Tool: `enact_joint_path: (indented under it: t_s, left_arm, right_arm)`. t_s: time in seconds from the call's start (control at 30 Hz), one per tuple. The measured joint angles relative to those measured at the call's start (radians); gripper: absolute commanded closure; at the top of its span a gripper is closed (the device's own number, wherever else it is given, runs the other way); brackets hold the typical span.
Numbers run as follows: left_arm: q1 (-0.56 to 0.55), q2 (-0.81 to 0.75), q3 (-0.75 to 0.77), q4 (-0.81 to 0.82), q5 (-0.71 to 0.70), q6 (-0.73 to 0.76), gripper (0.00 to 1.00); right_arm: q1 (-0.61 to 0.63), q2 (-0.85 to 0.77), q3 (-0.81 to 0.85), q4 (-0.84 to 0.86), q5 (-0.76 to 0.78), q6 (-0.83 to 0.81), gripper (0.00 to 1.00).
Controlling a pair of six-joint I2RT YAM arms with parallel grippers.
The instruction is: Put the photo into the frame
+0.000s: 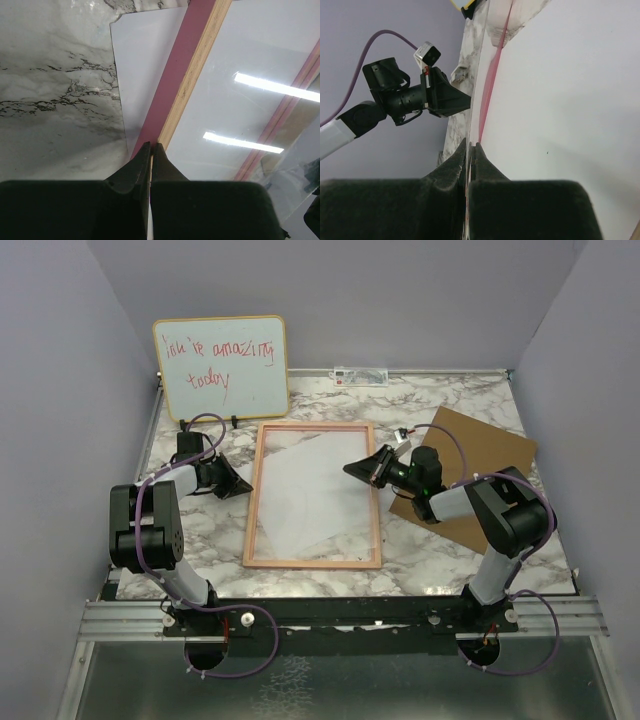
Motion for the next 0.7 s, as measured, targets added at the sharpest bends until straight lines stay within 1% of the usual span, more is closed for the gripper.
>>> enact_joint_path:
  t_s: [0.7]
  left_arm:
    - [0.000,0.000,0.000,0.000,0.000,0.000,1.00]
  right_arm:
    - [0.002,-0.025,0.000,0.002,0.000,-0.010,0.99]
